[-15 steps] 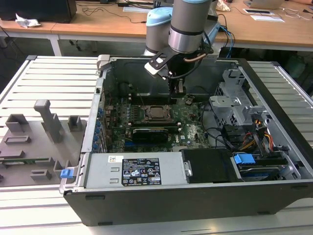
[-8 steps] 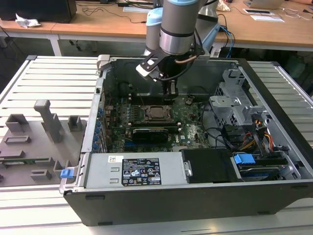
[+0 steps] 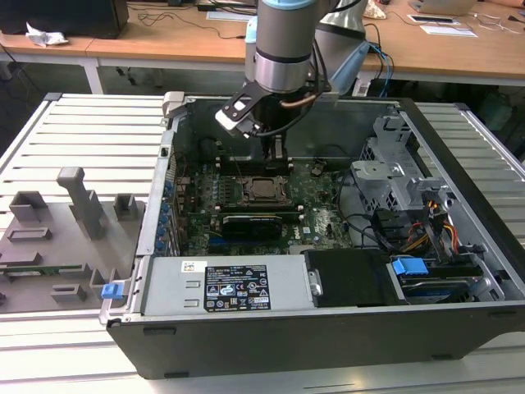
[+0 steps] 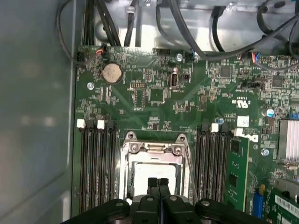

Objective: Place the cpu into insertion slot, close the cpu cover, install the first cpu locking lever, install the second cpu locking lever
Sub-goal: 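Close the cpu cover, then install the first cpu locking lever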

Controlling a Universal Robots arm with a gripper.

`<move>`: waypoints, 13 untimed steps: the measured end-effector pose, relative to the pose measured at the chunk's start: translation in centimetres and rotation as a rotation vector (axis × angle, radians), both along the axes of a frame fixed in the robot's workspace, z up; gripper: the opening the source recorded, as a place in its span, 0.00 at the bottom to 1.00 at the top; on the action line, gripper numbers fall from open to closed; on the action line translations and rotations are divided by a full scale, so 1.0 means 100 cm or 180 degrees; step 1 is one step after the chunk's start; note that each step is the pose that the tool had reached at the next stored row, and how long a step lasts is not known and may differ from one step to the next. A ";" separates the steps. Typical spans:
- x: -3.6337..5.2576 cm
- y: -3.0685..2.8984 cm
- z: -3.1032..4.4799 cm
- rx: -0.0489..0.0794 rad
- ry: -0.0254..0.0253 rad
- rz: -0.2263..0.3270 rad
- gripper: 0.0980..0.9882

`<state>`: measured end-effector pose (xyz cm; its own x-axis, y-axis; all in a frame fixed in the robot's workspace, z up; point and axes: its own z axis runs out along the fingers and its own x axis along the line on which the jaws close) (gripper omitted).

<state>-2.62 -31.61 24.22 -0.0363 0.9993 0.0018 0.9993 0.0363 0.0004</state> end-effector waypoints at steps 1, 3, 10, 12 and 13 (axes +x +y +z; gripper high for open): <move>-0.0043 0.0000 -0.0002 0.0000 -0.0010 0.0003 0.01; -0.0086 0.0001 -0.0005 0.0000 -0.0012 0.0007 0.01; -0.0128 0.0001 -0.0007 0.0000 -0.0012 0.0009 0.01; -0.0129 0.0001 0.0058 0.0000 -0.0012 0.0009 0.01; -0.0129 0.0001 0.0075 0.0000 -0.0012 0.0009 0.01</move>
<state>-3.91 -31.60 24.97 -0.0390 0.9992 0.0015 0.9992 0.0390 0.0041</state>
